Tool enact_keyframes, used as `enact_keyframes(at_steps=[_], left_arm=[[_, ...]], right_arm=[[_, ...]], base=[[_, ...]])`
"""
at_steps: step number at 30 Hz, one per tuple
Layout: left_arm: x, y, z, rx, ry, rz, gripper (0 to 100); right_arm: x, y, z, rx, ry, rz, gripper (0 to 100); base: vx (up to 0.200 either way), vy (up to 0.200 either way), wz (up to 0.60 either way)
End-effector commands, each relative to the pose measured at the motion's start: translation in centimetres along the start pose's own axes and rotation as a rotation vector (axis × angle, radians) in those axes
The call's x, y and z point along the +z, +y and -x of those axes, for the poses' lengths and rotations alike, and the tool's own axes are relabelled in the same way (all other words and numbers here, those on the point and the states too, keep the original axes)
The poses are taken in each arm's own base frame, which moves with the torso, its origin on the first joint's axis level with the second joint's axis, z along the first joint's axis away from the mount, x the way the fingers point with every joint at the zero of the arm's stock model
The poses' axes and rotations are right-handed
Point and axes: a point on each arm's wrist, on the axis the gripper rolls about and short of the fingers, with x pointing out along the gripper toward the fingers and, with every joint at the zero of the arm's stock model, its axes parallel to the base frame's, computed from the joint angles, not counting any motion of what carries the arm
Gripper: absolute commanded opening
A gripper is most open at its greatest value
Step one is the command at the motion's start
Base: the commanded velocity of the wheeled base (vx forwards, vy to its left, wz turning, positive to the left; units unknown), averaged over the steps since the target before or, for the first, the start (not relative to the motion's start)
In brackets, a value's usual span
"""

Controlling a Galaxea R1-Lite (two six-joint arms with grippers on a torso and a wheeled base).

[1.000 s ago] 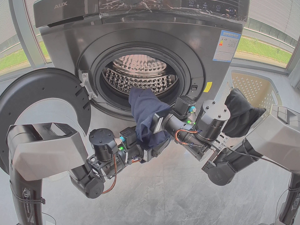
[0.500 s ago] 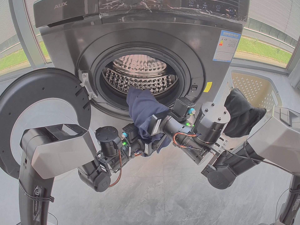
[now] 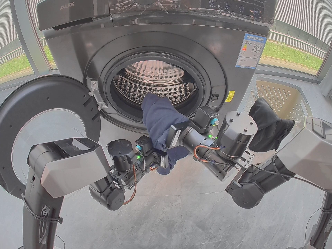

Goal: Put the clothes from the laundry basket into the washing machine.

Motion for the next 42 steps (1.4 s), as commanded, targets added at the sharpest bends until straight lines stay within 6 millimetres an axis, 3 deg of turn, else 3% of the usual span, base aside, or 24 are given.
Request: enact_keyframes(at_steps=[1,6,7,10,14,16,18,26,31,39,40,42], left_arm=[[0.1,1.0,0.1,0.035,-0.003,0.001,0],[1.5,2.1,0.3,0.074,-0.035,0.006,0],[2.6,2.3,0.6,0.080,-0.056,0.012,0],[3.7,2.3,0.9,0.096,-0.077,0.025,0],[6.7,2.2,2.0,0.132,-0.128,0.053,0],[6.9,2.1,2.2,0.133,-0.132,0.056,0],[9.1,1.9,3.4,0.132,-0.167,0.057,0],[11.5,0.4,7.1,0.100,-0.160,0.088,0],[12.3,0.3,7.7,0.111,-0.180,0.101,0],[12.8,0.3,8.1,0.115,-0.191,0.119,0],[12.9,0.3,8.1,0.114,-0.192,0.119,0],[12.9,0.3,8.1,0.114,-0.194,0.120,0]], right_arm=[[1.6,-0.5,0.4,-0.011,-0.030,-0.001,0],[2.7,-2.7,0.8,-0.066,-0.048,0.010,0],[2.8,-3.6,1.0,-0.091,-0.043,0.011,0],[2.5,-4.3,1.3,-0.111,-0.024,0.012,0],[1.3,-5.0,1.9,-0.134,0.026,0.018,0],[1.3,-5.0,2.0,-0.135,0.029,0.018,0],[0.4,-5.3,2.3,-0.142,0.061,0.019,0],[-1.6,-4.3,2.5,-0.118,0.113,0.017,0],[-3.2,-3.5,2.6,-0.092,0.155,0.019,0],[-3.0,-2.3,2.8,-0.059,0.152,0.019,0],[-3.1,-2.3,2.9,-0.058,0.157,0.019,100],[-2.9,-2.3,3.2,-0.057,0.159,0.019,100]], base=[[0.000,0.000,0.00],[0.000,0.000,0.00],[0.000,0.000,0.00],[0.000,0.000,0.00],[0.000,0.000,0.00],[0.000,0.000,0.00],[0.000,0.000,0.00],[0.000,0.000,0.00],[0.000,0.000,0.00],[0.000,0.000,0.00],[0.000,0.000,0.00],[0.000,0.000,0.00]])
